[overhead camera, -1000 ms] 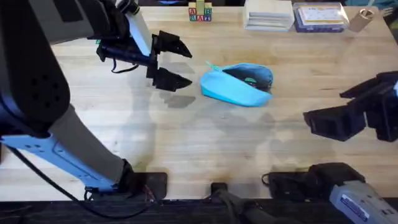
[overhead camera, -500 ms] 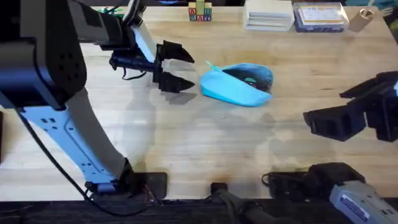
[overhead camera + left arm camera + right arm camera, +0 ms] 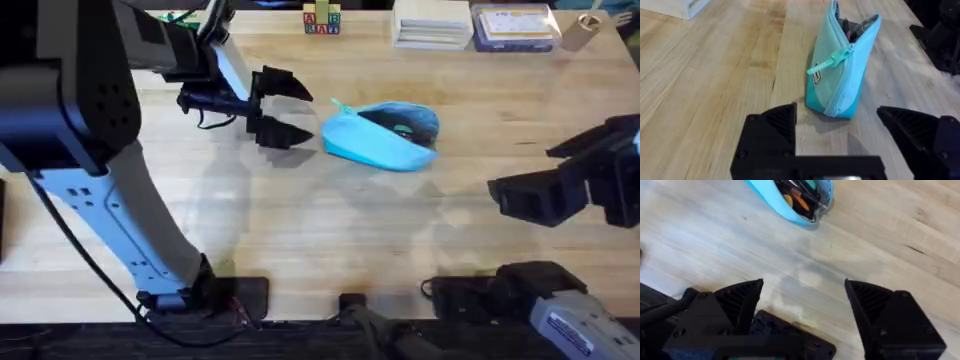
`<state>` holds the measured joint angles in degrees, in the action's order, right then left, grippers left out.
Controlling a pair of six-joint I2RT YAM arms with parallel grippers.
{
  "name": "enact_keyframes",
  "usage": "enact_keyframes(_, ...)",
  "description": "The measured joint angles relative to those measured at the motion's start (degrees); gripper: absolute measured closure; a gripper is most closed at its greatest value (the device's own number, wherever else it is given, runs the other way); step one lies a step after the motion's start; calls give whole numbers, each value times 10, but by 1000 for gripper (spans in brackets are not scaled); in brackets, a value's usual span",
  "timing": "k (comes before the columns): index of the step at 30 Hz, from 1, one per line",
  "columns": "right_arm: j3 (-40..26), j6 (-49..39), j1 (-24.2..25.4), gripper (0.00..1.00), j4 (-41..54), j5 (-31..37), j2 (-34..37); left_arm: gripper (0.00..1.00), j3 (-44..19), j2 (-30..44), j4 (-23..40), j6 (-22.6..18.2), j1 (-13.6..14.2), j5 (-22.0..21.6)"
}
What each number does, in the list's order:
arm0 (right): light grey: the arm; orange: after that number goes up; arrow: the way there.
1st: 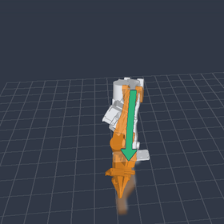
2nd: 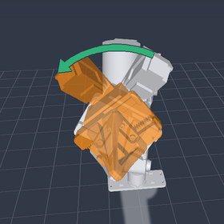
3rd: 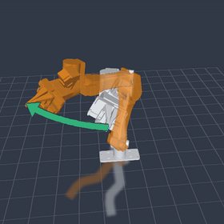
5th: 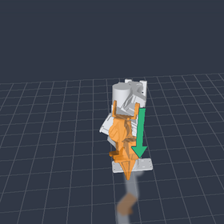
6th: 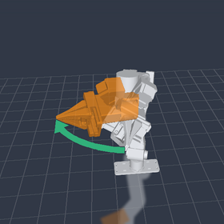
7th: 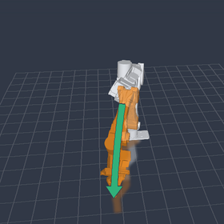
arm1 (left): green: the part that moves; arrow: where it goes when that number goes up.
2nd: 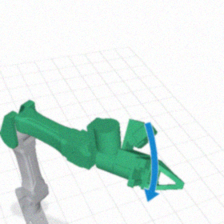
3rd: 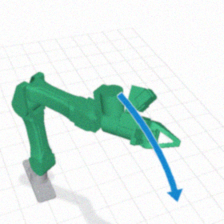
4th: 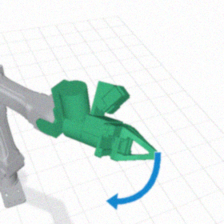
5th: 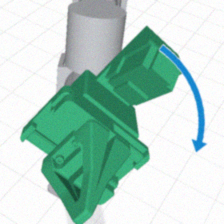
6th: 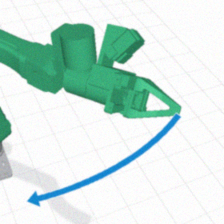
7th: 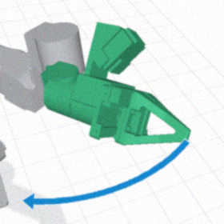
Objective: Unzip the bag, pick up the pens from the table one at a time and place them inside, then zip the bag closed.
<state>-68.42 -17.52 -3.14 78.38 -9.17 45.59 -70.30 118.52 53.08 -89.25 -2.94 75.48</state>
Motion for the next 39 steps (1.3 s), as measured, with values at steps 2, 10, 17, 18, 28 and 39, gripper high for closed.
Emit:
enact_keyframes(2,0,0,0,3,-2,0,0,7,0,0,0,0,0,0)
enact_keyframes(10,0,17,0,3,-74,-5,0,7,0,0,0,0,0,0)
enact_keyframes(17,0,25,0,3,-126,-39,4,7,0,0,0,0,0,0)
enact_keyframes(18,0,26,0,3,-129,-42,8,7,0,0,0,0,0,0)
enact_keyframes(28,0,27,-15,4,-149,-46,96,7,0,0,0,0,0,0)
enact_keyframes(39,0,30,-110,5,-237,-47,167,6,0,0,0,0,0,0)
